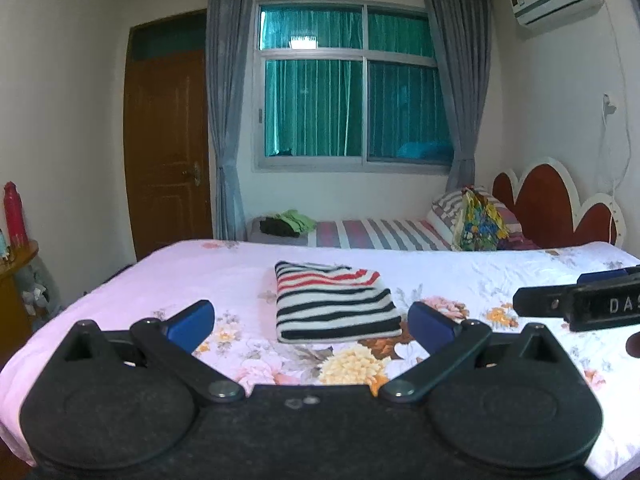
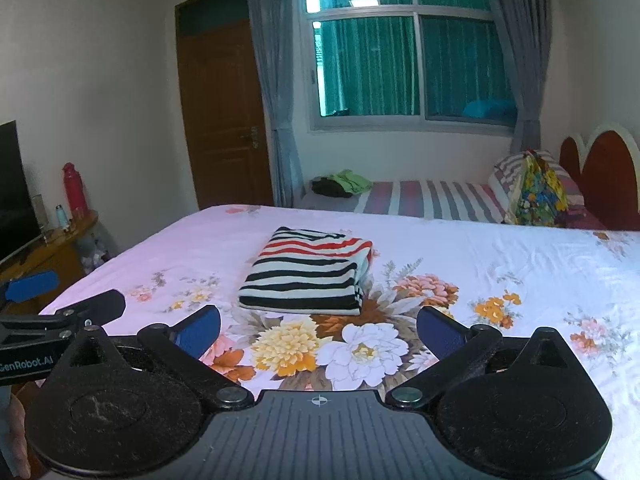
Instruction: Fold small clothes
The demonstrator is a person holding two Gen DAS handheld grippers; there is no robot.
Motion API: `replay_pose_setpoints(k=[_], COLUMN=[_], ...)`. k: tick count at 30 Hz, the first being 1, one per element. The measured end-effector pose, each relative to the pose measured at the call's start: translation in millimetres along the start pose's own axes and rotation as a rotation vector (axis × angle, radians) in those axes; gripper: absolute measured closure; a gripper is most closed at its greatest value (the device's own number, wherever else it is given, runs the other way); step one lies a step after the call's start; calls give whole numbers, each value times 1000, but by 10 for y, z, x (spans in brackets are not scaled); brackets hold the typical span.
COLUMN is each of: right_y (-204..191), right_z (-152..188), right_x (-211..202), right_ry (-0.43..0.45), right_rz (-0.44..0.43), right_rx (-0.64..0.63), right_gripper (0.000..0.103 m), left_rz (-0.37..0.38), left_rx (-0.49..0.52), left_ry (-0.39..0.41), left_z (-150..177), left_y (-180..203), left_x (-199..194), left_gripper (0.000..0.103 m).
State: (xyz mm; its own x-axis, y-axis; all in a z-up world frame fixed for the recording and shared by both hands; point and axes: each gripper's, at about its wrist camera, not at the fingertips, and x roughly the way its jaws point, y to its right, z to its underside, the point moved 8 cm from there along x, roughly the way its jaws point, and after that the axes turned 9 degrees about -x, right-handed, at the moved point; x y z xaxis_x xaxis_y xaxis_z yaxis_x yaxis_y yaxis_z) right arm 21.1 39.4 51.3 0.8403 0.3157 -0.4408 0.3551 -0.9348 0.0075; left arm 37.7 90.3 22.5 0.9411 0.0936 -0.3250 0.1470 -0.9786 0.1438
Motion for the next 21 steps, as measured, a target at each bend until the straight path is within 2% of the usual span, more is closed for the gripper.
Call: replay_pose_setpoints(k=[9, 21], right_y=[-36, -19], right_z=[80, 111], right_x=[37, -22], right_ry=[-32, -43], right_rz=[7, 14], right_rx=[1, 12], right_gripper=[0, 0], left_rz=[7, 20], left_rx=[-32, -13], left_ry=[-57, -62], left_z=[49, 66], left_y=[-60, -38], left_x=[36, 17], left_gripper=[1, 1])
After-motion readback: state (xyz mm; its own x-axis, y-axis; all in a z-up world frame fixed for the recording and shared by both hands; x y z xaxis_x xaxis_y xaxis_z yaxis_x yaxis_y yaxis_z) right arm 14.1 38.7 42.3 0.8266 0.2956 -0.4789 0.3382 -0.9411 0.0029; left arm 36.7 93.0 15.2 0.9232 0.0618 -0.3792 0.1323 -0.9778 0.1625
